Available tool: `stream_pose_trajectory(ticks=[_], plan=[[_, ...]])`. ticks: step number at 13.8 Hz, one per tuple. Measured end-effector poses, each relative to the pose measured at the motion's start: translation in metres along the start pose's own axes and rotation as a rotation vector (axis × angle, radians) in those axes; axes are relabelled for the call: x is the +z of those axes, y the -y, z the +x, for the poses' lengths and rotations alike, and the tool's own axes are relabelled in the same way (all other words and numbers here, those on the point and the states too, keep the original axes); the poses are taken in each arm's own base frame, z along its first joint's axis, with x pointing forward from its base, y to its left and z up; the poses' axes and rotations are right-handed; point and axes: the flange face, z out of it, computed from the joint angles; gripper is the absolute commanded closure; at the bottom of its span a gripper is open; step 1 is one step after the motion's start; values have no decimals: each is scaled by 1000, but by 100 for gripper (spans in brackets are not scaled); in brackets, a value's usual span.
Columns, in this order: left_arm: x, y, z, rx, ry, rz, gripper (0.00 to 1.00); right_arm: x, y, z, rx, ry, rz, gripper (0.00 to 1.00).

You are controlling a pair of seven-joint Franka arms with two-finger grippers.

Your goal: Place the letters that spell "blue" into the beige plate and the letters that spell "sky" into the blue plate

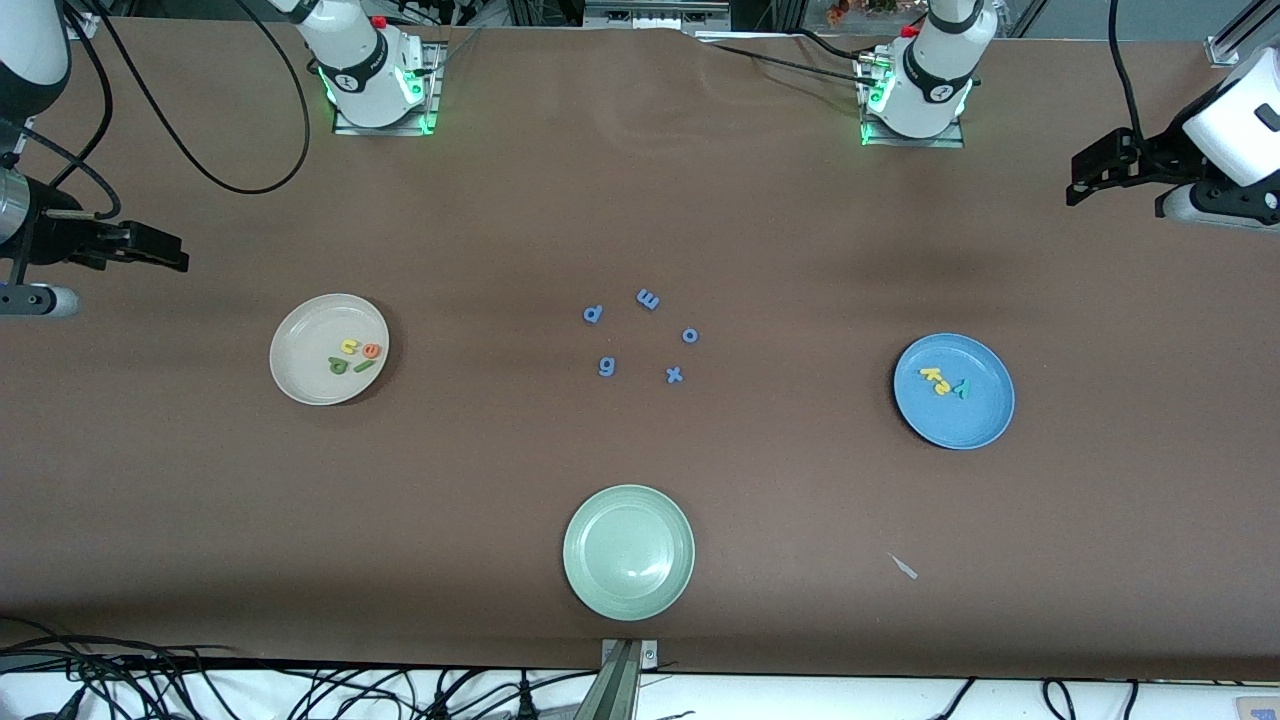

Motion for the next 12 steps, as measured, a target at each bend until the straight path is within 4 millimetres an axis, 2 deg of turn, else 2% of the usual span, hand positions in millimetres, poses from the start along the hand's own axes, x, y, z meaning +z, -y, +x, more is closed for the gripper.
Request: stream_pose_trajectory(ticks=[3, 8, 12], plan=[[0, 0, 0, 0, 0, 0, 0, -2, 0, -3, 1, -1, 0, 0], [0, 0, 0, -1, 0, 0, 0, 1, -6, -22, 12, -9, 0, 0], [0, 0, 0, -2, 0, 0, 0, 0, -3, -25, 8, -19, -1, 0]])
